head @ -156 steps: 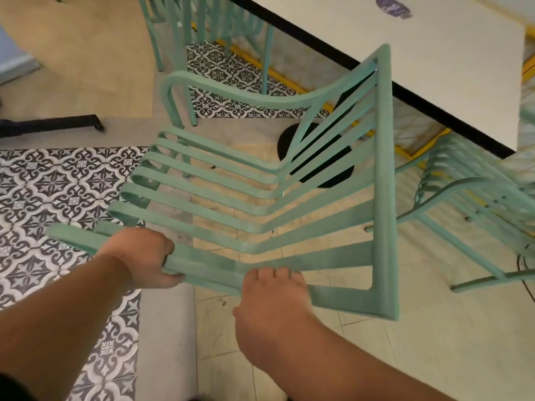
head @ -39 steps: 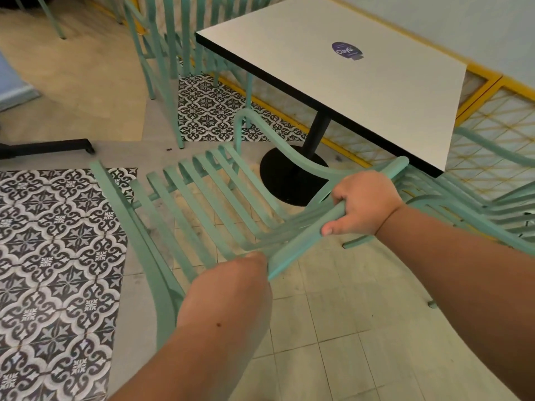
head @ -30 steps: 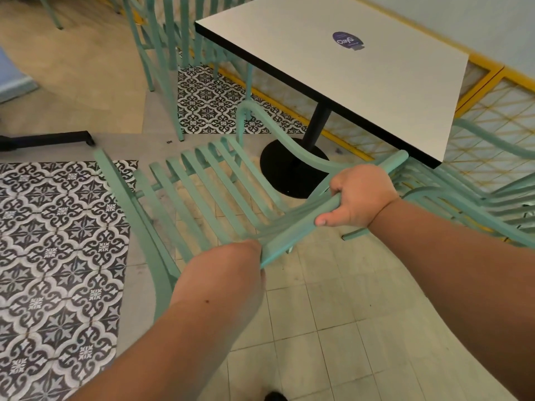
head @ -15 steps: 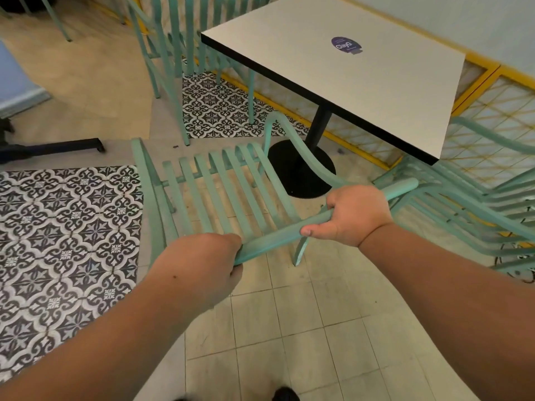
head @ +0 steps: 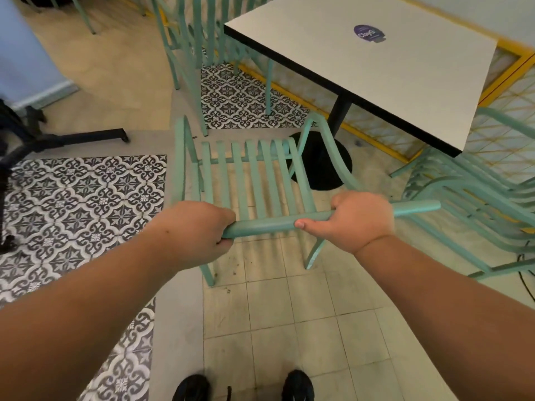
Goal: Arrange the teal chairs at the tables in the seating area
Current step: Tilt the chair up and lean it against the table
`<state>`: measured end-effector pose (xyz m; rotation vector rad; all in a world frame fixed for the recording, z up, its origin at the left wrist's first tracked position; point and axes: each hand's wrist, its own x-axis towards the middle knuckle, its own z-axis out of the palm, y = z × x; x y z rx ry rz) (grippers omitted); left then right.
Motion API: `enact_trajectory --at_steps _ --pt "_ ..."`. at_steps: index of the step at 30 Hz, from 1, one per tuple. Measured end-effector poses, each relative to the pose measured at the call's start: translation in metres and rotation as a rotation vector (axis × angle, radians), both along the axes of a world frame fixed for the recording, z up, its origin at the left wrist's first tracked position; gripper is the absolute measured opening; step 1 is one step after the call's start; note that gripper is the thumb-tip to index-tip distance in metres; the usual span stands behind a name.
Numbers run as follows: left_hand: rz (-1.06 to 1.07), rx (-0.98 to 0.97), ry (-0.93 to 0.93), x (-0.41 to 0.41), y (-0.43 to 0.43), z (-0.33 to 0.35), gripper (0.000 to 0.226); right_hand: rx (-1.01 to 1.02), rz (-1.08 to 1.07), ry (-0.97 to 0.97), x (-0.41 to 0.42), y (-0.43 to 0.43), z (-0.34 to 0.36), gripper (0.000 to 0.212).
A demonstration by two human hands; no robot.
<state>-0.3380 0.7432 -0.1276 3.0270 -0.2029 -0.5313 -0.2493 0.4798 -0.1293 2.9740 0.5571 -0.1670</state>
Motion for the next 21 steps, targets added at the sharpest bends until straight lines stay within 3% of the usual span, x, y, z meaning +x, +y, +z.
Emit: enact_trajectory --at_steps 18,21 --pt "-0.098 0.066 -0.063 0.022 0.057 -0.003 0.03 0.039 -0.064 0.083 -0.028 0.03 -0.001 0.092" --pt "-0.099 0.098 -0.081 0.021 0.056 -0.002 0.055 0.085 -0.002 0.108 -0.026 0.022 -0.001 0.082"
